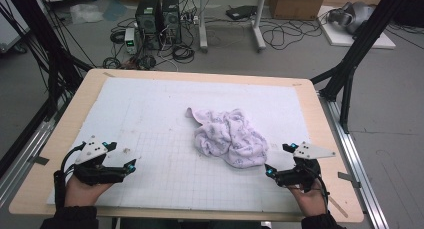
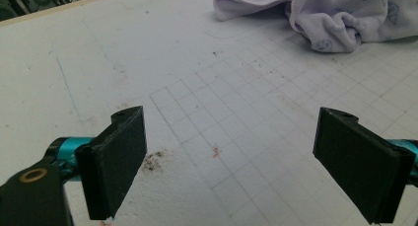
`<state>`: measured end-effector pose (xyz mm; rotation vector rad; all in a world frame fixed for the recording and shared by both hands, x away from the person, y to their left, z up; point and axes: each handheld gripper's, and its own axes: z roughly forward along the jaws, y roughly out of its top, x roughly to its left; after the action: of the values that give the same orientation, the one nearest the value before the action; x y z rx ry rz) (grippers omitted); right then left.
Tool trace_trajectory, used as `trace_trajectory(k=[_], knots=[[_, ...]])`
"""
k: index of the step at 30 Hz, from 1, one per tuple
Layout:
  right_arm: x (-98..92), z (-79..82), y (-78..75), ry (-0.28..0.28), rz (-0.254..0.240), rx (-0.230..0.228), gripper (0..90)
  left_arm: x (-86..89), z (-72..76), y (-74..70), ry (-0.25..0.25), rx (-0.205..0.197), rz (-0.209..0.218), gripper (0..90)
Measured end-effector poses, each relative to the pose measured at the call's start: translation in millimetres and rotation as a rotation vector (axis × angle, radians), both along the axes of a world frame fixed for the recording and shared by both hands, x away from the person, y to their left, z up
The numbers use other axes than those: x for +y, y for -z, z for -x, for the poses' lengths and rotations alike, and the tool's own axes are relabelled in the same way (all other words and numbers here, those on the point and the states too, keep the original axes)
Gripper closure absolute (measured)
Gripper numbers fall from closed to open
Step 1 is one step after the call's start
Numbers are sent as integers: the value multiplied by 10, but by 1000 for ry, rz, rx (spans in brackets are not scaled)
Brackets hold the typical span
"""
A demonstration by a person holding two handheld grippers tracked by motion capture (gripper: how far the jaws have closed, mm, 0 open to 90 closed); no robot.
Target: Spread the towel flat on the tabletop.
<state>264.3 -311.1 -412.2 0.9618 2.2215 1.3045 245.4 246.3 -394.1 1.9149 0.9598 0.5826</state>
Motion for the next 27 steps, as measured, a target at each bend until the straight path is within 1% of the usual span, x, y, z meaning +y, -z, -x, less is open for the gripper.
trace_trajectory(k=[8, 14, 16, 18, 21, 22, 24, 27], knots=[[-13, -10, 8, 2, 1, -5, 26, -9, 12, -3, 0, -1, -10, 134], [0, 6, 0, -2, 1, -8, 26, -11, 18, -14, 6, -4, -10, 134], [-3, 10, -3, -2, -7, -9, 26, -24, 17, -11, 3, -3, -2, 134], [1, 6, -5, -4, -11, -11, 26, -34, 16, -15, 8, -6, -9, 134], [18, -3, -11, -10, -14, -2, 26, -50, 14, -15, 10, -6, -9, 134], [23, -8, -14, -14, -14, -10, 26, -59, 14, -13, 13, -7, -8, 134], [29, -9, -22, -13, -14, -5, 26, -69, 17, -11, 17, -4, -6, 134], [46, -52, -78, -19, -32, -4, 26, -82, 12, 0, 12, -2, -7, 134]])
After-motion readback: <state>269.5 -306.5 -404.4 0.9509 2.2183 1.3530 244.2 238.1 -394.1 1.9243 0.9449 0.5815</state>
